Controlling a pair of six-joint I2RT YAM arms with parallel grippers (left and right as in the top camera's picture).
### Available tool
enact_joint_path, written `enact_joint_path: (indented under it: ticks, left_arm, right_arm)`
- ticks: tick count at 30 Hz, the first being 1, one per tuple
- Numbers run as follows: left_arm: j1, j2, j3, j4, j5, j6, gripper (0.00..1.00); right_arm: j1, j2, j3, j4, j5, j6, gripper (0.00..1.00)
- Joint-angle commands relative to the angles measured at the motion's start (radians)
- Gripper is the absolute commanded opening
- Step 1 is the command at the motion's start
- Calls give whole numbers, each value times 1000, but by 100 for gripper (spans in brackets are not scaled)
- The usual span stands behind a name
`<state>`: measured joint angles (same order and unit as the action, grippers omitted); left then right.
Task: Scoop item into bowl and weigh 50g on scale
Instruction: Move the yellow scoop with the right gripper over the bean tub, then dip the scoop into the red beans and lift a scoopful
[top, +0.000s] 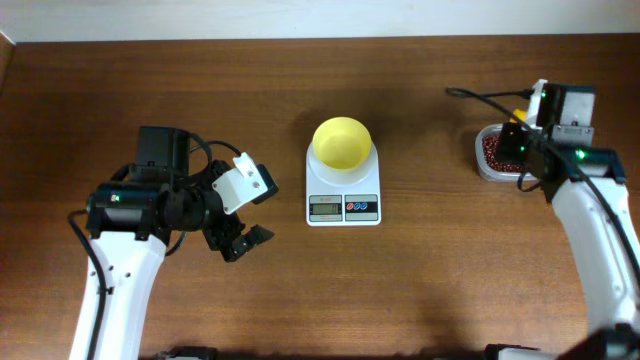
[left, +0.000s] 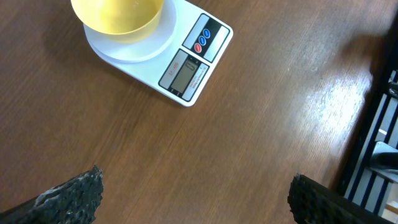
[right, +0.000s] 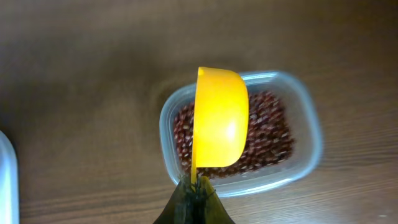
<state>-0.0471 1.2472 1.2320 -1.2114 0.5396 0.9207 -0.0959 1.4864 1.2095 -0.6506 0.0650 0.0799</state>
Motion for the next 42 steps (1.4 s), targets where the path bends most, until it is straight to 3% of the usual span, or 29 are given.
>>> enact_joint_path:
  ticks: [1,14,21,29,42]
  left_arm:
    - [6,-15,-5,-1,18,12,99]
    - [6,-15,-5,-1,18,12,99]
    - [6,-15,-5,-1,18,12,99]
    - [6,-15,-5,-1,18,12,99]
    - [6,-15,-5,-1,18,12,99]
  right_arm:
    - [-5,72,15,-39,-28,14,4]
    - [-5,173,11,-49,144,41,4]
    - [-10,205,8,-48,-39,98,4]
    - [-138,205,6,-52,-222,173,4]
    - [-170,205,-47,-44,-290,276,4]
